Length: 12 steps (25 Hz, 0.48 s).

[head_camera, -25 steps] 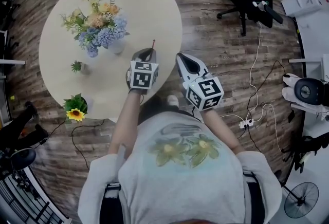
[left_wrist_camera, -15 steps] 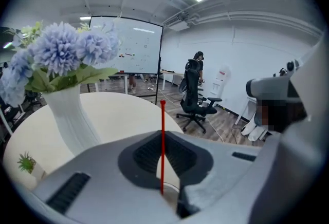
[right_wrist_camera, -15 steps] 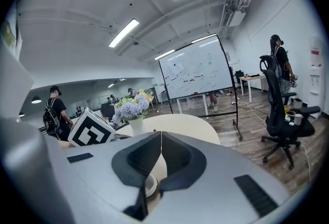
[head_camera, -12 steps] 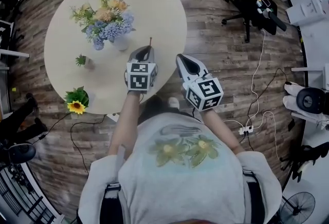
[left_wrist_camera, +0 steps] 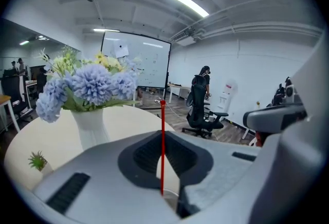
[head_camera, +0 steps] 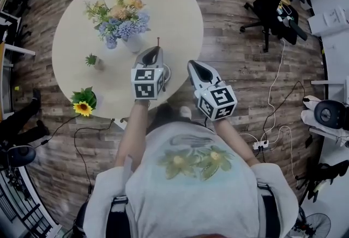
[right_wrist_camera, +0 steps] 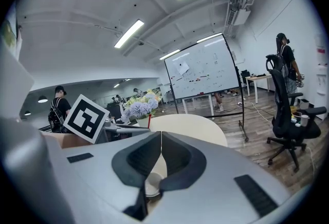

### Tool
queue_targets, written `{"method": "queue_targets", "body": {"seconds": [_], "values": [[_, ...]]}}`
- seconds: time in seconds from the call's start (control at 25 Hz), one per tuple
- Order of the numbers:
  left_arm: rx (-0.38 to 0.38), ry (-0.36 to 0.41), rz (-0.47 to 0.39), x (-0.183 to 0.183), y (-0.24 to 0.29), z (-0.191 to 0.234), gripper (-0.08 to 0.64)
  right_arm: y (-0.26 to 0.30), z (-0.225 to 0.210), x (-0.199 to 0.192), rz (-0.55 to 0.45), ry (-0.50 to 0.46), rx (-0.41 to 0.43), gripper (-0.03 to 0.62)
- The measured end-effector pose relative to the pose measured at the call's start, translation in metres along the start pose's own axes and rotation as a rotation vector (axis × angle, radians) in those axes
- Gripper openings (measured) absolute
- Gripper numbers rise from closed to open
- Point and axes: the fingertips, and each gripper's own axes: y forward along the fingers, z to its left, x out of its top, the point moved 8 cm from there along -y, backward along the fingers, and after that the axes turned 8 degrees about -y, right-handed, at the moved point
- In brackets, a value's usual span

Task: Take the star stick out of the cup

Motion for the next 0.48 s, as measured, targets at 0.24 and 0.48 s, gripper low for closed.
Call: {"method": "queue_targets", "body": {"seconds": [0.24,0.48], "values": [[0.0,-0.018,-0.053,0.01,-0.017,-0.001,0.014,-0.002,0.005,0.0,-0.002,-0.006,0.014,0.018],[-0.009,-0.021,-0.125,0.024,-0.038,-0.005,0.014,0.0,0.015,0.001,-0.01,-0.015,0.04,0.018]]}}
